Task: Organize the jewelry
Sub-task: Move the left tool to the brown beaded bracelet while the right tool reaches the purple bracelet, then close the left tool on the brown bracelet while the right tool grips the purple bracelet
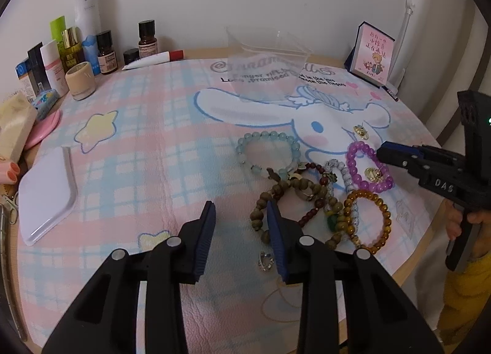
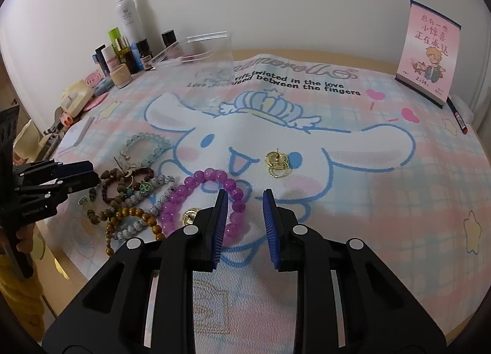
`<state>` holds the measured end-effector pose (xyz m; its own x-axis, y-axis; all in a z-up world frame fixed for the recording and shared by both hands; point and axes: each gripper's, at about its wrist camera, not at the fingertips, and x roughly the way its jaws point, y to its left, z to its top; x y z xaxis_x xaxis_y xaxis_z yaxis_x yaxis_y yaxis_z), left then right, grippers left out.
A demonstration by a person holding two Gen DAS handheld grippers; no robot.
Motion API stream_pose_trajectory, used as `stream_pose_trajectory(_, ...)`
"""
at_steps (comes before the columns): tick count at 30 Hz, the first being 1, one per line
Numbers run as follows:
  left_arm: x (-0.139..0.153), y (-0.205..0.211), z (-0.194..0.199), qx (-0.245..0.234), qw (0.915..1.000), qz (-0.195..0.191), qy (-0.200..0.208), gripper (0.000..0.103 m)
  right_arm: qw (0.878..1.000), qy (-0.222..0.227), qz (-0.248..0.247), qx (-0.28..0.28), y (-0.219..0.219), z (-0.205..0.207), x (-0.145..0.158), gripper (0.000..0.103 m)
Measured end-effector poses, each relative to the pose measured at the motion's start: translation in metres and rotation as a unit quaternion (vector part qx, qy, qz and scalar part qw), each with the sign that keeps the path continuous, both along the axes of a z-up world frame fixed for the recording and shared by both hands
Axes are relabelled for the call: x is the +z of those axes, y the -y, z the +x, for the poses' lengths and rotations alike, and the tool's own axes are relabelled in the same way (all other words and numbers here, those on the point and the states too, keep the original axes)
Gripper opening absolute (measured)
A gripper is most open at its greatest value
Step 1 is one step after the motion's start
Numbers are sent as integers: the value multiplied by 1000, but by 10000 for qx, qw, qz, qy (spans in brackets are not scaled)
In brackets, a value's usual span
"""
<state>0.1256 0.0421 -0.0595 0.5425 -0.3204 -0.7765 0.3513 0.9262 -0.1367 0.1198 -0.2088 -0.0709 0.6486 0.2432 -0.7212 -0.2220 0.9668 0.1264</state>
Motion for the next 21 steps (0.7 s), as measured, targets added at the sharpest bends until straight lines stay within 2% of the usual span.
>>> stream_pose_trajectory(4, -2, 6, 3, -62, 9999, 158, 0, 34, 9999, -108, -113, -15, -4, 5, -6, 22)
stream_pose_trajectory(7, -4, 15, 1, -120, 9987, 490, 58, 34, 9999, -103, -105, -33, -4, 5, -6, 20)
stream_pose_trajectory(12, -6, 25, -2, -153, 9953, 946, 164, 32, 9996, -56, -267, -46, -8, 6, -7, 11)
stream_pose_trajectory(14, -5, 28, -2, -201, 9947, 995, 163, 28, 9995, -22, -328, -45, -10, 6, -7, 10)
stream_pose_trajectory(16, -5, 30, -2, -245, 9947, 984, 162, 18, 9992, 37, -391, -52, -12, 5, -7, 10)
stream_pose_trajectory(18, -6, 32, -4, -280, 9942, 1016, 207, 14, 9990, 90, -428, -45, -13, 4, -7, 9)
stream_pose_trajectory(21, -5, 28, -2, -195, 9959, 866, 160, 9, 9991, 135, -399, -53, -12, 2, -7, 9)
